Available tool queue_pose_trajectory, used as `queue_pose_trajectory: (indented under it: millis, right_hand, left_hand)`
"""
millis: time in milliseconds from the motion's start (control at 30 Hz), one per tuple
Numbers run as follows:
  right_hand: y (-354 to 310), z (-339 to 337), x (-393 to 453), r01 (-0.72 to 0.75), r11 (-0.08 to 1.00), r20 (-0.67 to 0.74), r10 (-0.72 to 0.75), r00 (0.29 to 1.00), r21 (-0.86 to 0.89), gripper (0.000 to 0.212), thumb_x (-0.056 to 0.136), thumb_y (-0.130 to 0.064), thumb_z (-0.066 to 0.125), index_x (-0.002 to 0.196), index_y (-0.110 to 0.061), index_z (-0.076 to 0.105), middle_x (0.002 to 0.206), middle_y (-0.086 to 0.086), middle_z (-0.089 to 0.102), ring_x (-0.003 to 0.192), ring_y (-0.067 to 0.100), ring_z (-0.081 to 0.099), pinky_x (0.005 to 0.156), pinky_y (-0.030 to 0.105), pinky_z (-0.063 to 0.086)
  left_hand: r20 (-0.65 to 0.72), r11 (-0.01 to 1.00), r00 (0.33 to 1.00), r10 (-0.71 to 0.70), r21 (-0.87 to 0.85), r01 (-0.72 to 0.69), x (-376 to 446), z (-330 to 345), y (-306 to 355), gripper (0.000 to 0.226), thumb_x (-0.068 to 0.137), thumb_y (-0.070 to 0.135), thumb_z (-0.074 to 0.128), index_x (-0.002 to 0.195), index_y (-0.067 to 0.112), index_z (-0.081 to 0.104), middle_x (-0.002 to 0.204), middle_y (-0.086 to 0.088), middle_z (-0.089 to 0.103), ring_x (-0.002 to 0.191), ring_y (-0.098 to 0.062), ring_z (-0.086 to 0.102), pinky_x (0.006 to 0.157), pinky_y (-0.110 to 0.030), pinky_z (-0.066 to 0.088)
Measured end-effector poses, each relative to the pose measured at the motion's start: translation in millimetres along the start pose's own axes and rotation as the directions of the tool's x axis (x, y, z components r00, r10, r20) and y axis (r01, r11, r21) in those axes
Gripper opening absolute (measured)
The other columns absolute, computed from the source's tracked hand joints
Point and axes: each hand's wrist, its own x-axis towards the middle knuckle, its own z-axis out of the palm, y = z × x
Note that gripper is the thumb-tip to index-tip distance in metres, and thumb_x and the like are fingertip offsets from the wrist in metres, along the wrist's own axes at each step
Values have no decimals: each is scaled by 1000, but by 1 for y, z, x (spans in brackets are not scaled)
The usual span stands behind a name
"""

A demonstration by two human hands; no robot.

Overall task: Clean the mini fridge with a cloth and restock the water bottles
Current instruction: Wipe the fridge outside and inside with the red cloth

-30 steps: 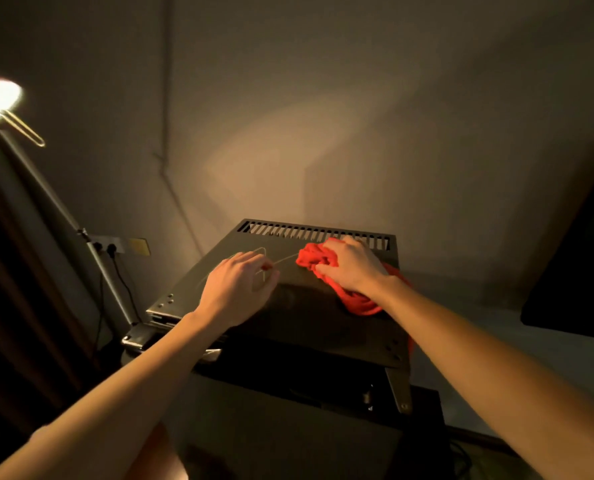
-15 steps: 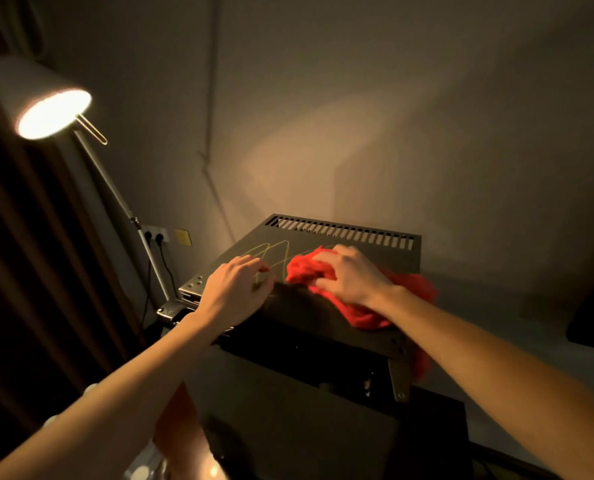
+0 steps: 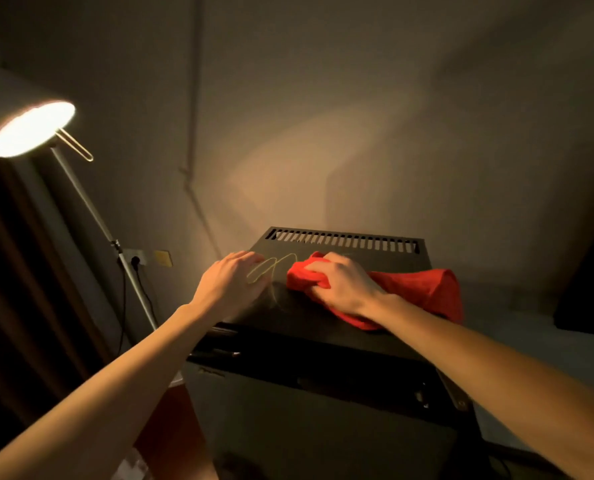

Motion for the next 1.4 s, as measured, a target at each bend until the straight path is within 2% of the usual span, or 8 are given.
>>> queue_pose_trajectory:
  millis: [267,400,533,667,767,1000,1233,1400]
  right_hand:
    - [61,3,55,-417,903,-176,396,901,-103,34,83,-32,70,113,-17,69,108,16,62,103,36,61,90,39,49]
    - [14,17,62,-381,923,-164,368,915,-50,42,79,-32,73,119,-23,68,116,14,64,107,32,62,93,33,47]
    - [-67,28,35,-123,992,-90,125,988,24,39,75,-34,76,113,-27,71,112,4,68,101,19,64,93,24,44]
    - [-106,33,11,29,998,26,-30,999,55,44,76,-38,73,118,-28,67,116,0,63,105,11,58,98,21,43]
    - [-95,34,29,-30,999,27,29,999,44,46,75,-36,73,120,-26,66,112,3,63,102,15,60,95,23,44]
    - [-63,52,107,-378,926,-101,375,921,-5,46,79,-34,73,122,-21,66,114,14,62,108,32,59,94,33,46]
    - [-136,58,75,-172,985,-28,172,985,24,43,78,-36,74,119,-25,68,115,7,65,104,23,62,93,25,44]
    - [-118,30,43,-262,909,-51,260,964,-324,52,79,-59,62,127,-39,57,120,-2,60,111,24,56,97,39,41]
  left_hand:
    - [107,994,990,89,-67,-82,28,8,-71,41,91,46,58,127,27,60,127,7,63,116,-18,59,93,-36,51]
    - [135,987,986,101,-140,-82,40,10,-97,39,94,46,54,128,26,59,127,7,61,115,-15,57,92,-33,48]
    - [135,978,989,67,-204,-38,47,20,-117,43,89,55,48,120,28,62,119,8,64,107,-14,60,82,-30,48]
    - [120,962,991,61,-272,-27,48,31,-128,48,84,60,41,114,29,63,114,11,66,102,-12,61,81,-30,49]
    - [128,951,991,45,-309,-4,45,35,-129,47,85,58,42,113,28,64,112,10,66,97,-12,61,80,-31,49]
    - [168,942,985,27,-334,31,28,40,-144,47,88,60,36,113,30,63,111,12,65,98,-11,60,84,-34,50]
    - [192,920,981,7,-386,69,29,45,-156,40,90,54,37,106,30,65,109,11,66,99,-15,60,77,-32,41]
    - [177,914,984,9,-401,63,31,51,-155,33,95,49,40,108,29,63,112,8,67,97,-15,59,79,-33,42]
